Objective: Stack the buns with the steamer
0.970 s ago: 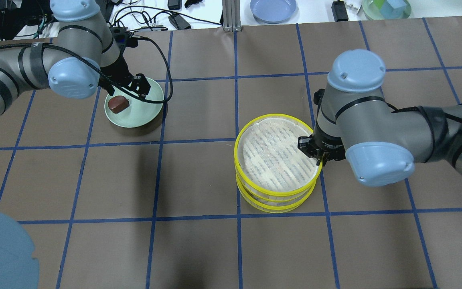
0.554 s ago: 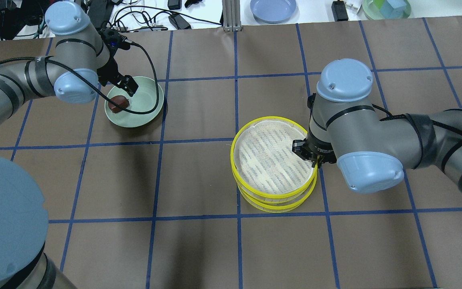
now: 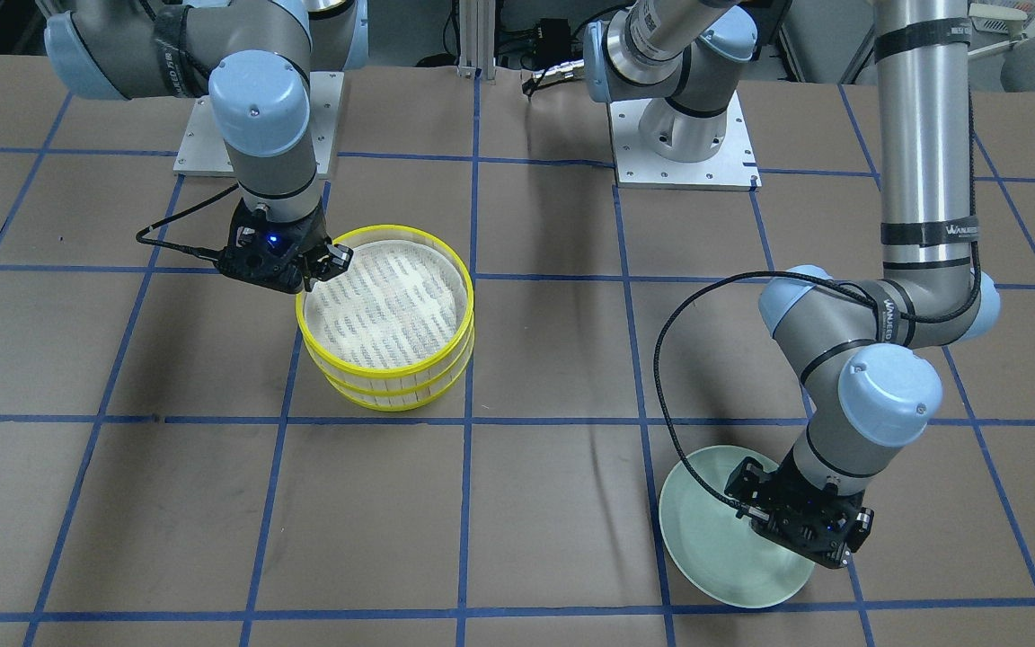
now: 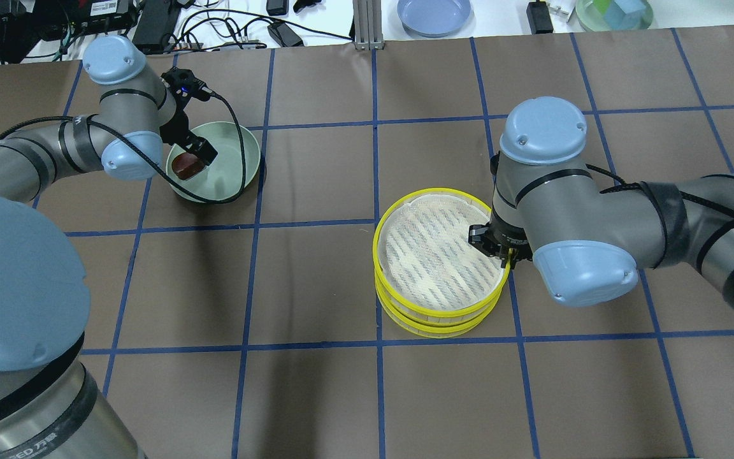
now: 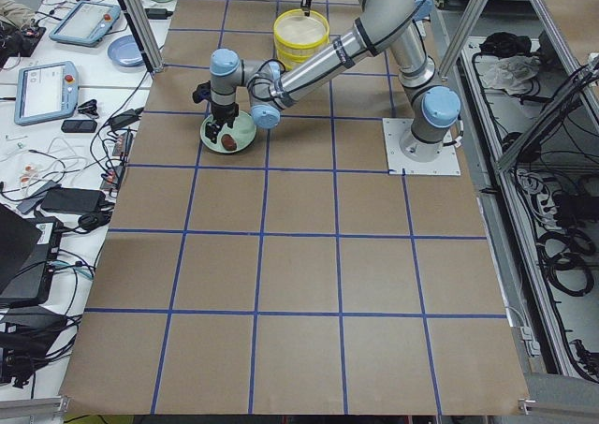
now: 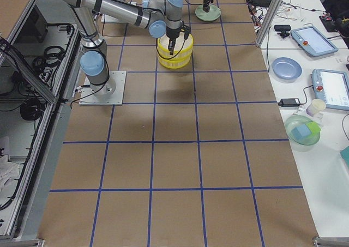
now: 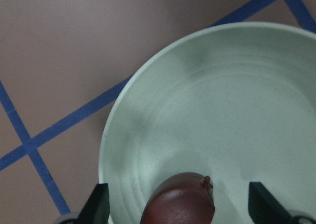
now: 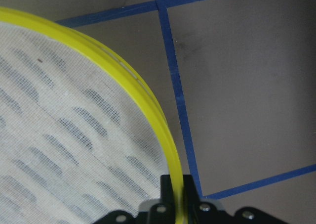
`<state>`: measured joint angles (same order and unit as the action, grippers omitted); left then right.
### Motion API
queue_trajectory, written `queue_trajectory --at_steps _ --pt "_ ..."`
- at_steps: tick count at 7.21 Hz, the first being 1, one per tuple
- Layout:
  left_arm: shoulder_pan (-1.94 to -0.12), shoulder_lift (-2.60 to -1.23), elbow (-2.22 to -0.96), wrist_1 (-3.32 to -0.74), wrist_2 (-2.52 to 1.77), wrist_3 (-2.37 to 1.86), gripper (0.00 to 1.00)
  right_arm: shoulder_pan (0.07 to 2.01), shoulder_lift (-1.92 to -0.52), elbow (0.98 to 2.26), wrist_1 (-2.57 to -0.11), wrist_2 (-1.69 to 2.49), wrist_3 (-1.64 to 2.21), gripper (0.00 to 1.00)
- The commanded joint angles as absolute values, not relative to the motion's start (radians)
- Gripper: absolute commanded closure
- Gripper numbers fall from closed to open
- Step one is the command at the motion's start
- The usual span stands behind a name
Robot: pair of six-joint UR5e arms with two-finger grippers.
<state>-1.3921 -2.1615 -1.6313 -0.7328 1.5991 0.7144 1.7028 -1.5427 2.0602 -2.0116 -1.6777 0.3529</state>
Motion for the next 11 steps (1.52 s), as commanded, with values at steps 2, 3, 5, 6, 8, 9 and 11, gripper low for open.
queue_trajectory --at_steps 2,3,5,6,8,9,11 --pt "-1.387 -2.169 -1.638 -0.739 1.597 0.721 0.15 1.703 -1.536 2.063 -2.008 -1.68 0.336 1.0" --pt "-1.387 -2.169 -1.638 -0.738 1.604 0.727 0.78 1.703 -1.534 2.063 -1.994 -1.678 0.336 1.0" --pt "-1.387 -2.169 -1.637 -0.738 1.595 0.723 1.0 1.703 -1.528 2.063 -1.938 -1.68 0.337 1.0" --pt "-1.388 -2.168 -1.631 -0.733 1.592 0.709 1.0 1.703 -1.526 2.06 -1.933 -1.68 0.336 0.97" --pt "-1.39 -2.128 -1.62 -0.73 1.513 0.604 1.0 1.703 -1.514 2.051 -1.925 -1.68 0.345 0.01" --pt "-1.405 -2.096 -1.62 -0.733 1.503 0.498 1.0 1.703 -1.506 2.021 -1.86 -1.678 0.35 0.0" --pt "-1.477 -2.01 -1.62 -0.785 1.509 0.274 1.0 1.703 -1.511 1.869 -1.757 -1.674 0.348 0.0"
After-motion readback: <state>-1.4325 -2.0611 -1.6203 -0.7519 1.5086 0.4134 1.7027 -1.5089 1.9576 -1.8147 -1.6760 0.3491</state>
